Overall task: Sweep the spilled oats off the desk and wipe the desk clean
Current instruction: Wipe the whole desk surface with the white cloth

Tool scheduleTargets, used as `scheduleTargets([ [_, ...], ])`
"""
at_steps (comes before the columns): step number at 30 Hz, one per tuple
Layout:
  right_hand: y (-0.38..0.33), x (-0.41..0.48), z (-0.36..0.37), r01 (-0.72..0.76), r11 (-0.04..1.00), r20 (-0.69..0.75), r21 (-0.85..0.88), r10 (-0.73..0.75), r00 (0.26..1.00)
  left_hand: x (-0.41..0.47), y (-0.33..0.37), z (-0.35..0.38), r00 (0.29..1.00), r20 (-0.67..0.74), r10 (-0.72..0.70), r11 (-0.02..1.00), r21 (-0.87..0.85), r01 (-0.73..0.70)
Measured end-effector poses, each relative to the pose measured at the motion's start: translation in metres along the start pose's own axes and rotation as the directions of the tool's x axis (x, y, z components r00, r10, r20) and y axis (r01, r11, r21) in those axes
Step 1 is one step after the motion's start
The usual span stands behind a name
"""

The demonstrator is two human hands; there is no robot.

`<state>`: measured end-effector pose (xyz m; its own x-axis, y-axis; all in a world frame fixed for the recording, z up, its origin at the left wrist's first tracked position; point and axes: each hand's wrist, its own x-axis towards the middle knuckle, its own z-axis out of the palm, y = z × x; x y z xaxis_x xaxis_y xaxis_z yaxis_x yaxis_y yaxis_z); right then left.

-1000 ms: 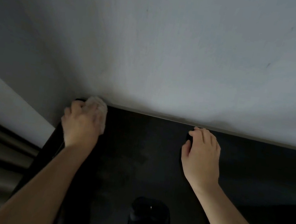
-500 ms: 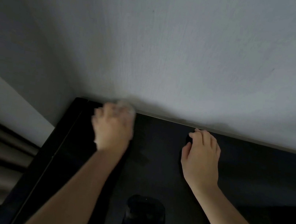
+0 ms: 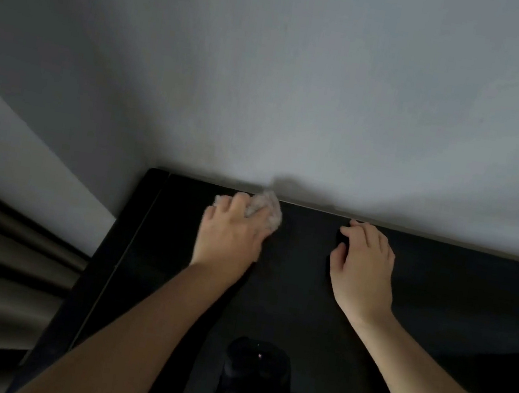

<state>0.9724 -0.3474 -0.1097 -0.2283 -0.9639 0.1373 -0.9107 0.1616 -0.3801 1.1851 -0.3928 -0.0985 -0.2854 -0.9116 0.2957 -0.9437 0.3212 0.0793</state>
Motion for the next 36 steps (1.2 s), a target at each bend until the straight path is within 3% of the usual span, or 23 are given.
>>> scheduleTargets([
  [3, -0.001, 0.001, 0.003, -0.002, 1.000, -0.011, -0.012, 0.002, 1.000, -0.008, -0.077, -0.002, 0.940, -0.013, -0.341, 0.938, 0.060, 0.341],
  [5, -0.003, 0.001, 0.006, 0.001, 0.999, -0.017, -0.037, -0.001, 1.000, -0.015, -0.094, -0.001, 0.889, -0.046, -0.455, 0.889, 0.034, 0.457],
  [7, -0.004, 0.001, 0.006, 0.005, 0.999, -0.027, -0.038, -0.006, 1.000, -0.026, -0.053, 0.000, 0.934, -0.022, -0.355, 0.932, 0.067, 0.356],
  [9, -0.005, -0.001, 0.003, 0.009, 1.000, -0.028, -0.024, -0.010, 1.000, -0.049, 0.007, 0.001, 0.983, 0.008, -0.182, 0.981, -0.062, 0.182],
  [11, -0.004, -0.001, 0.001, 0.010, 1.000, -0.031, -0.014, -0.011, 0.999, -0.058, 0.011, 0.005, 0.999, -0.016, -0.043, 0.991, -0.125, 0.041],
  [12, -0.004, -0.001, 0.001, 0.013, 1.000, -0.029, -0.011, -0.013, 0.999, -0.053, -0.009, 0.005, 1.000, -0.014, -0.013, 0.997, -0.077, 0.012],
  [13, -0.005, -0.001, 0.001, 0.016, 1.000, -0.026, -0.012, -0.016, 1.000, -0.051, -0.031, 0.004, 0.998, 0.038, -0.050, 0.999, 0.005, 0.050],
  [14, -0.005, -0.001, 0.001, 0.014, 1.000, -0.025, -0.017, -0.015, 1.000, -0.046, -0.052, 0.006, 0.983, 0.028, -0.180, 0.984, 0.009, 0.180],
  [16, -0.006, 0.001, 0.002, 0.010, 0.999, -0.030, -0.033, -0.011, 0.999, -0.036, -0.056, 0.004, 0.891, -0.028, -0.452, 0.891, -0.051, 0.451],
  [17, -0.006, 0.001, 0.003, 0.014, 0.999, -0.033, -0.039, -0.015, 0.999, -0.033, -0.035, -0.002, 0.891, -0.009, -0.455, 0.890, -0.048, 0.454],
  [20, -0.007, -0.003, 0.001, 0.025, 1.000, -0.060, -0.018, -0.026, 0.998, -0.059, 0.043, -0.004, 0.994, 0.017, -0.104, 0.987, -0.124, 0.105],
  [22, -0.008, -0.004, -0.001, 0.030, 1.000, -0.060, 0.004, -0.030, 0.998, -0.070, 0.051, -0.001, 0.999, 0.022, 0.045, 0.965, -0.261, -0.037],
  [24, -0.008, -0.004, 0.000, 0.024, 1.000, -0.038, 0.004, -0.023, 0.999, -0.051, 0.030, 0.005, 1.000, -0.001, 0.005, 0.974, -0.226, -0.005],
  [28, -0.005, -0.001, 0.004, 0.008, 1.000, -0.019, 0.013, -0.008, 1.000, 0.012, 0.024, 0.012, 0.946, 0.045, -0.322, 0.921, -0.217, 0.323],
  [30, -0.004, -0.001, 0.005, 0.015, 1.000, -0.029, 0.016, -0.015, 0.999, 0.013, 0.040, 0.013, 0.966, 0.057, -0.251, 0.941, -0.220, 0.258],
  [34, -0.005, -0.003, 0.005, 0.038, 0.999, -0.054, 0.027, -0.037, 0.998, -0.019, 0.049, 0.011, 0.997, 0.003, 0.082, 0.966, -0.248, -0.079],
  [36, -0.006, -0.002, 0.005, 0.029, 0.999, -0.048, 0.029, -0.028, 0.998, -0.003, 0.047, 0.016, 1.000, 0.007, -0.006, 0.971, -0.239, 0.008],
])
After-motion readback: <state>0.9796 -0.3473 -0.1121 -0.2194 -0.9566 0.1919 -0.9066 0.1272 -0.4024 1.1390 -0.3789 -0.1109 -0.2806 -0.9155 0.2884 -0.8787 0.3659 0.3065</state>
